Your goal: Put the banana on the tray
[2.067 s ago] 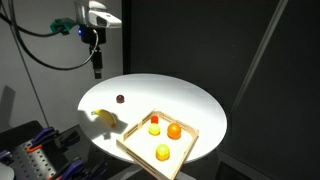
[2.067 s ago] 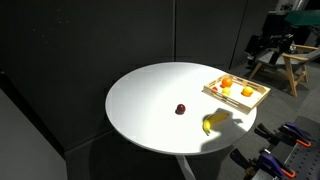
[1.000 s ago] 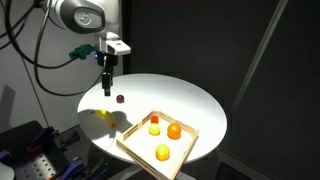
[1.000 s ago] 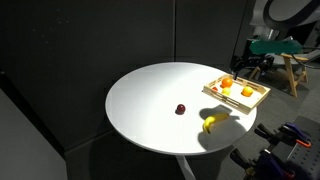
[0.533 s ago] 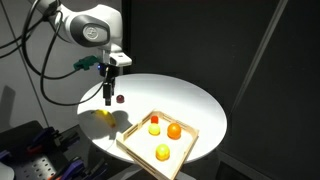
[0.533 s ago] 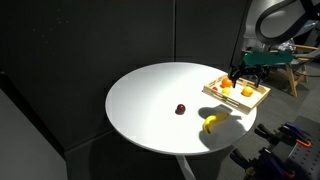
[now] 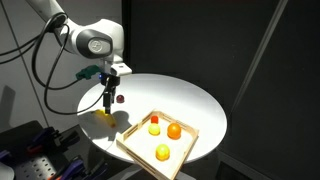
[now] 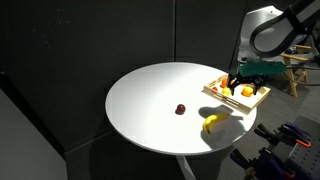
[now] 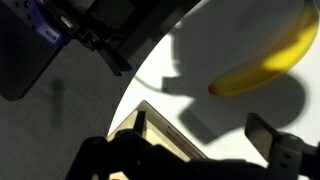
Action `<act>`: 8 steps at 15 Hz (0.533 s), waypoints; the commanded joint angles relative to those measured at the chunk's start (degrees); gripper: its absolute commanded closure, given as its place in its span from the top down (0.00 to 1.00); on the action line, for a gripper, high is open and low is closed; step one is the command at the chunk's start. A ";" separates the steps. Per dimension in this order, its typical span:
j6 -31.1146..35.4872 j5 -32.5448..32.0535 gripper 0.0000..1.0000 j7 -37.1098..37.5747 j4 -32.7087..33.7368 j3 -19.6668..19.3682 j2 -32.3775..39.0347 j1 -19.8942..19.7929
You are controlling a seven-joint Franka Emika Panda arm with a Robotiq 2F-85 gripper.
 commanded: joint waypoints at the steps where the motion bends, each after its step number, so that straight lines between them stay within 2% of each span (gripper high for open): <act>1: 2.42 -2.05 1.00 3.50 0.64 -1.32 3.07 1.43; 8: 5.23 0.39 1.00 1.33 1.64 -2.66 6.68 4.01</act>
